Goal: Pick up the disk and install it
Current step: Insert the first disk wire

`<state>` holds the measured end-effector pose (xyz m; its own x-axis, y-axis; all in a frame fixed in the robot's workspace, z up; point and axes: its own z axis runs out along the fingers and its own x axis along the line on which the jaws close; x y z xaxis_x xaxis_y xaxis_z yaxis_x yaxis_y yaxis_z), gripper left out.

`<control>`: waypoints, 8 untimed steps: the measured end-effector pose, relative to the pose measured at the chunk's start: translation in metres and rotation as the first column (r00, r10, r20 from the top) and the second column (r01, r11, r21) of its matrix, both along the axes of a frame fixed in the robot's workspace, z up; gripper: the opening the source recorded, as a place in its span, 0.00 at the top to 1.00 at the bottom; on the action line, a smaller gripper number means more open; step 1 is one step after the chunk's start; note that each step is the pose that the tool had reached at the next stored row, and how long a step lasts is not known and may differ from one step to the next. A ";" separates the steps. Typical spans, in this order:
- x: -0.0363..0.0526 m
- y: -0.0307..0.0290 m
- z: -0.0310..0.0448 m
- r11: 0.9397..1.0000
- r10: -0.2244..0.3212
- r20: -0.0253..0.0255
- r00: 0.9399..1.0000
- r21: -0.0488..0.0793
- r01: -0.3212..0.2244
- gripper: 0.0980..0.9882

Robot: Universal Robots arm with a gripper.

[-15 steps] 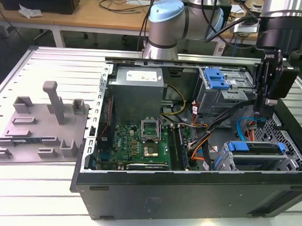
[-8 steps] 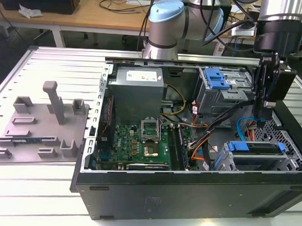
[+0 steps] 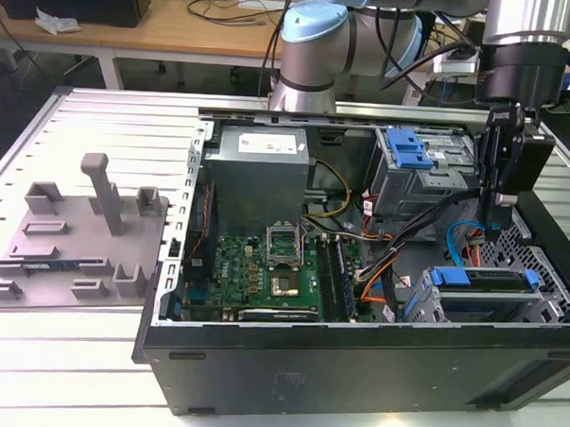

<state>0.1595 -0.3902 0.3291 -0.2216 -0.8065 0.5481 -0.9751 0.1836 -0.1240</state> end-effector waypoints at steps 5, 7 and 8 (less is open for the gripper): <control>-0.0001 0.0010 -0.0002 1.000 0.000 0.000 1.000 0.000 0.000 0.74; -0.0005 0.0034 -0.0002 1.000 0.000 0.000 1.000 -0.003 0.000 0.74; -0.0006 0.0044 -0.0003 1.000 0.000 0.000 1.000 -0.006 0.000 0.74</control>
